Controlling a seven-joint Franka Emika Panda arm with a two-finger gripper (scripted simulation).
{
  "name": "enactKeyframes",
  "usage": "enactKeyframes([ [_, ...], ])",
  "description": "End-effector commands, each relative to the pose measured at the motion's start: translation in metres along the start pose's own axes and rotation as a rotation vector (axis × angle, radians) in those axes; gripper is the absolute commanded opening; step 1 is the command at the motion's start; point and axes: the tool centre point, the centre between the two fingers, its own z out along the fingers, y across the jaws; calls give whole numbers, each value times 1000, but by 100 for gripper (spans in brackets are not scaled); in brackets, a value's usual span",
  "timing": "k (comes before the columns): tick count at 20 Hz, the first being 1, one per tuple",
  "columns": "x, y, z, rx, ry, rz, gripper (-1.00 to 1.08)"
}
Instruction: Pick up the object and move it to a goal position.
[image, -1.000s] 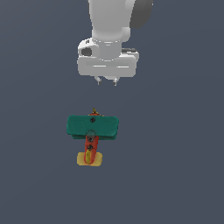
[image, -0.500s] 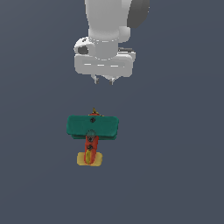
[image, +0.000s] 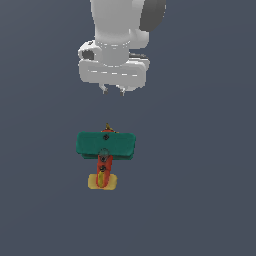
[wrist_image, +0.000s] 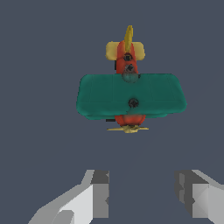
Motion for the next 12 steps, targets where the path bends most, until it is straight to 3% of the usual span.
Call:
enactKeyframes([
  [1, 1, 2, -3, 1, 6, 8, 28],
  [12, -2, -13, 0, -5, -12, -5, 28],
])
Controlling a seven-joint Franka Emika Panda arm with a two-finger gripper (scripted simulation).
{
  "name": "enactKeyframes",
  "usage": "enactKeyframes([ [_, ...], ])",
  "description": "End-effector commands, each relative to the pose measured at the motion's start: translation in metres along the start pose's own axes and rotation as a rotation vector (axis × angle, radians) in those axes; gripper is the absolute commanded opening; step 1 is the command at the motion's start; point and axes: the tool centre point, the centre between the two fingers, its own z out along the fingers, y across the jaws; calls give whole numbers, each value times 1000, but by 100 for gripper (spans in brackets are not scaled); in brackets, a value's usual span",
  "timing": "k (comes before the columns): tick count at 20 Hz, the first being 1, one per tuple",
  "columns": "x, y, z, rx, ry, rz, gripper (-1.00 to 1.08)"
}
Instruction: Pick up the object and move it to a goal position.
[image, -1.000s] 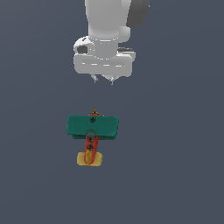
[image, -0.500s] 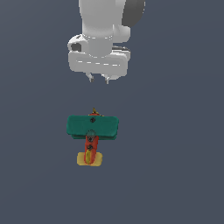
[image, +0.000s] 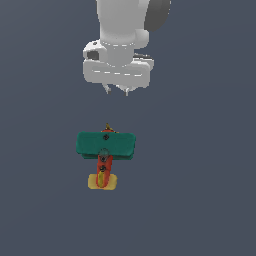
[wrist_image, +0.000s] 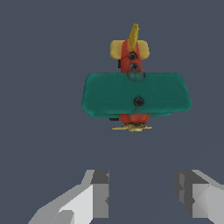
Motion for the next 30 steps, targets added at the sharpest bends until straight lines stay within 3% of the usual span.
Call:
enactKeyframes([
  [1, -1, 0, 2, -4, -4, 0, 28],
  [16, 7, 25, -8, -23, 28, 51, 28],
  [30, 5, 29, -7, -35, 22, 60, 28],
])
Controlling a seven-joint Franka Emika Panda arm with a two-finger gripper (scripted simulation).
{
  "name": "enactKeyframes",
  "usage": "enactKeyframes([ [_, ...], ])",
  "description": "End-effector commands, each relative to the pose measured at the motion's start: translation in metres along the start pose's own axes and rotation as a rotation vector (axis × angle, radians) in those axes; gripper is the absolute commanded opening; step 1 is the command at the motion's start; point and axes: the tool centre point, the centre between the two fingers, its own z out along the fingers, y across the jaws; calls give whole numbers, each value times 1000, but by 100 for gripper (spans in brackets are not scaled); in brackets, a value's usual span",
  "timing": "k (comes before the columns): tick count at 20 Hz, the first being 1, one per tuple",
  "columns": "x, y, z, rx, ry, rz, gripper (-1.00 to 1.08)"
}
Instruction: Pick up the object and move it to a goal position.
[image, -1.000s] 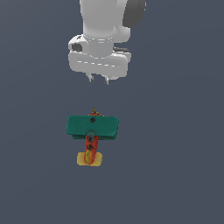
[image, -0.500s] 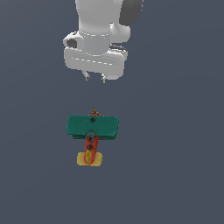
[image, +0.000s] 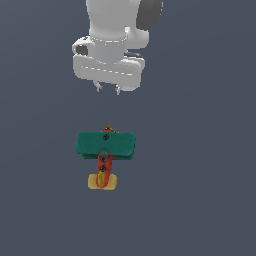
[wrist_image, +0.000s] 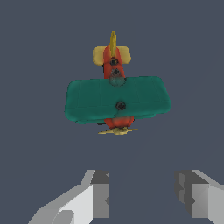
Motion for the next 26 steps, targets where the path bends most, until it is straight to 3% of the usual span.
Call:
enactKeyframes([
  [1, 0, 0, 0, 1, -1, 0, 28],
  [14, -3, 1, 13, 62, -35, 12, 28],
  [26, -8, 2, 40, 201, -95, 42, 28],
])
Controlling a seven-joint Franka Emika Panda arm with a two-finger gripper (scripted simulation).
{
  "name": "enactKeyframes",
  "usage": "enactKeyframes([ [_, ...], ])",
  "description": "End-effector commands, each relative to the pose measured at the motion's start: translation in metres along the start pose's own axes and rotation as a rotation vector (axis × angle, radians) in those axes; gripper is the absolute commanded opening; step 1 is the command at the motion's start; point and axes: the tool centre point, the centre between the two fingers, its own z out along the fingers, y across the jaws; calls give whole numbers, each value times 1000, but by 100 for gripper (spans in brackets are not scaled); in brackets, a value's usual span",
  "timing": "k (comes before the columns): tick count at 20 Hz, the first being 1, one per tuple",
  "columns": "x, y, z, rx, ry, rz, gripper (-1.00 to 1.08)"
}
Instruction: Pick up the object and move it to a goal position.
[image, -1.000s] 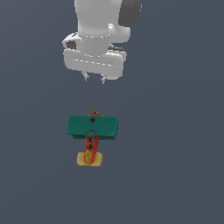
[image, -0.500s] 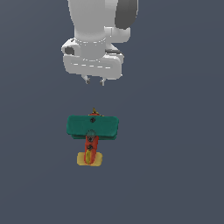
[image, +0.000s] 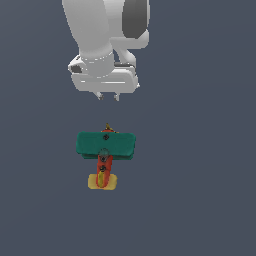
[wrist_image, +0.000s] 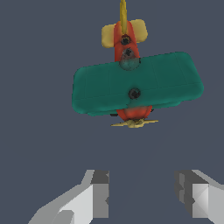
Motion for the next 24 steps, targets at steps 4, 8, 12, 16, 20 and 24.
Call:
enactKeyframes([
  [4, -1, 3, 13, 76, -26, 17, 28],
  [8, -1, 5, 22, 131, -41, 31, 28],
  [12, -2, 7, 30, 187, -52, 45, 28],
  [16, -1, 9, 38, 242, -61, 59, 28],
  [20, -1, 11, 45, 298, -66, 75, 28],
  [24, 0, 13, 52, 353, -68, 91, 28],
])
